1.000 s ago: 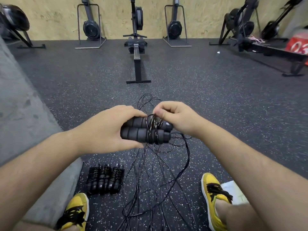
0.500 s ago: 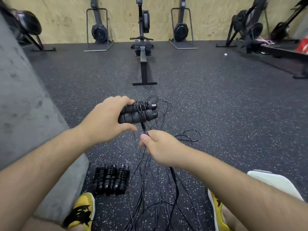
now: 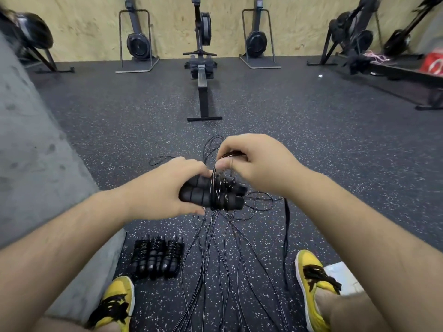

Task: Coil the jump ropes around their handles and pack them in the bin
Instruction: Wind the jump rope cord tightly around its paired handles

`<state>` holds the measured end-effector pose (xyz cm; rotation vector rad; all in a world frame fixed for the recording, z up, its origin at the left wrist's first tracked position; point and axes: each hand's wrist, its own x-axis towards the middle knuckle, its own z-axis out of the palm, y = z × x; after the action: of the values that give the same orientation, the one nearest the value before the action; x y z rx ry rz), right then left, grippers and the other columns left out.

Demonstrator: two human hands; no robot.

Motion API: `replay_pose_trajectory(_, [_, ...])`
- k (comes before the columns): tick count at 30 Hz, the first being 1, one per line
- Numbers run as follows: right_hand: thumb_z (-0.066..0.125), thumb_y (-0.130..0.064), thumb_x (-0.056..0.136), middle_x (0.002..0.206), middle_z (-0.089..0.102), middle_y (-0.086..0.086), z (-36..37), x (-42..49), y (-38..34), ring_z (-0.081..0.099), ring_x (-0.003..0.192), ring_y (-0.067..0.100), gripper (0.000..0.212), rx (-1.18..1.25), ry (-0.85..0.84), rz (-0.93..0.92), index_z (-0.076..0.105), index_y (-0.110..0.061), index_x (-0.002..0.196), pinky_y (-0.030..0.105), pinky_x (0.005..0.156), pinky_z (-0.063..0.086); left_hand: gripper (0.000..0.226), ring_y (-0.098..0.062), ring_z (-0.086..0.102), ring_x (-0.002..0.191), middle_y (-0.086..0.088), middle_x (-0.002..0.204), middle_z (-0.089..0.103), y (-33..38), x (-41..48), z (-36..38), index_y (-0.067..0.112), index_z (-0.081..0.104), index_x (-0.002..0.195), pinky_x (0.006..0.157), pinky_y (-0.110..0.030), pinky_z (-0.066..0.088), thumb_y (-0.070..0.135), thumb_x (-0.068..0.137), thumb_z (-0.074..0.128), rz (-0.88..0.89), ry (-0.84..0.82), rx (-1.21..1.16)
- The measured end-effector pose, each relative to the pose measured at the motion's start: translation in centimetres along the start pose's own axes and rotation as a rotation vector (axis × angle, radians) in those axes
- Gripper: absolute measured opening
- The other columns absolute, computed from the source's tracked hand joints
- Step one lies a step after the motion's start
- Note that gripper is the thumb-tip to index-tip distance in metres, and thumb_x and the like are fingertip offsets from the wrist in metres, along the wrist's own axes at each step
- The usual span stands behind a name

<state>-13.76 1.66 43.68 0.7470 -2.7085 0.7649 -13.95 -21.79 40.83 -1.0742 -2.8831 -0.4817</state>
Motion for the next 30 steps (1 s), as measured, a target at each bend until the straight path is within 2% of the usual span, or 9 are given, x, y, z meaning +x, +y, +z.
replay_pose_trajectory(4, [0.07, -0.032, 0.089, 0.081, 0.067, 0.004, 1.1, 0.5, 3.0, 0.059, 0.073, 0.014, 0.008, 0.336, -0.006, 0.064, 0.07, -0.025, 0.09, 0.034, 0.075, 0.051, 0.067, -0.001, 0.058, 0.114, 0.019, 0.117, 0.06, 2.0, -0.7, 0.0, 0.034, 0.044, 0.122, 0.097, -0.028, 0.047, 0.024, 0.073, 0.089, -0.025, 0.004, -0.257])
replay_pose_trajectory(7, [0.065, -0.021, 0.096, 0.08, 0.062, 0.004, 1.9, -0.5, 3.7, 0.054, 0.07, 0.008, 0.009, 0.596, -0.102, 0.171, 0.069, -0.013, 0.096, 0.026, 0.068, 0.046, 0.063, 0.01, 0.064, 0.102, 0.034, 0.111, 0.064, 2.0, -1.0, -0.1, 0.021, 0.045, 0.118, 0.081, -0.009, 0.047, -0.002, 0.075, 0.085, -0.074, 0.004, -0.392])
replay_pose_trajectory(11, [0.047, 0.001, 0.099, 0.076, 0.058, -0.004, 4.2, -2.0, 2.3, 0.054, 0.066, 0.008, 0.031, 0.444, -0.336, 0.296, 0.056, -0.02, 0.077, 0.027, 0.066, 0.049, 0.06, 0.002, 0.066, 0.108, 0.026, 0.117, 0.066, 2.2, -1.1, -0.3, 0.017, 0.047, 0.116, 0.088, -0.014, 0.05, 0.002, 0.073, 0.086, -0.053, 0.097, -0.413])
replay_pose_trajectory(13, [0.037, -0.005, 0.103, 0.069, 0.051, -0.003, 6.1, -2.3, 0.8, 0.044, 0.059, 0.012, 0.035, 0.402, -0.386, 0.352, 0.052, -0.019, 0.074, 0.03, 0.059, 0.043, 0.056, -0.006, 0.068, 0.112, 0.018, 0.123, 0.069, 1.8, -1.0, 0.0, 0.01, 0.044, 0.116, 0.093, -0.022, 0.054, -0.009, 0.077, 0.079, -0.064, 0.121, -0.396])
replay_pose_trajectory(15, [0.034, -0.02, 0.107, 0.072, 0.05, -0.003, 7.5, -2.4, -0.7, 0.044, 0.061, 0.015, 0.031, 0.438, -0.356, 0.412, 0.057, -0.017, 0.087, 0.027, 0.053, 0.037, 0.052, -0.016, 0.067, 0.117, 0.006, 0.129, 0.068, 1.1, -0.5, 0.3, 0.012, 0.043, 0.117, 0.1, -0.036, 0.053, -0.003, 0.082, 0.078, -0.079, 0.115, -0.333])
replay_pose_trajectory(17, [0.035, -0.029, 0.108, 0.076, 0.05, 0.001, 8.0, -2.3, -2.1, 0.045, 0.064, 0.018, 0.03, 0.376, -0.367, 0.417, 0.056, -0.01, 0.098, 0.03, 0.055, 0.034, 0.054, -0.02, 0.062, 0.117, 0.003, 0.13, 0.062, -0.4, 0.1, 0.1, 0.021, 0.046, 0.122, 0.101, -0.04, 0.049, 0.025, 0.082, 0.081, -0.195, 0.102, -0.185])
replay_pose_trajectory(19, [0.036, -0.033, 0.107, 0.078, 0.05, 0.002, 7.3, -2.3, -2.9, 0.046, 0.065, 0.017, 0.032, 0.285, -0.398, 0.402, 0.049, -0.011, 0.088, 0.031, 0.055, 0.033, 0.06, -0.019, 0.061, 0.113, 0.004, 0.124, 0.062, -1.3, 0.5, -0.2, 0.029, 0.046, 0.12, 0.098, -0.044, 0.05, 0.041, 0.073, 0.081, -0.25, 0.137, -0.12])
replay_pose_trajectory(25, [0.046, -0.036, 0.103, 0.069, 0.054, 0.001, 2.8, -2.7, -5.0, 0.048, 0.058, 0.018, 0.034, 0.185, -0.549, 0.282, 0.053, -0.012, 0.08, 0.03, 0.055, 0.04, 0.053, -0.027, 0.055, 0.105, 0.003, 0.105, 0.059, -2.0, 0.8, 0.3, 0.019, 0.051, 0.114, 0.089, -0.042, 0.048, 0.03, 0.074, 0.085, -0.248, 0.188, 0.104])
replay_pose_trajectory(30, [0.055, -0.036, 0.099, 0.07, 0.063, -0.008, -0.1, -1.4, -2.8, 0.054, 0.059, 0.008, 0.024, 0.08, -0.274, 0.163, 0.069, -0.021, 0.087, 0.028, 0.058, 0.043, 0.05, -0.019, 0.054, 0.102, 0.015, 0.099, 0.05, -0.7, 0.6, 0.7, 0.025, 0.05, 0.112, 0.087, -0.038, 0.046, 0.028, 0.073, 0.081, -0.112, 0.053, 0.039])
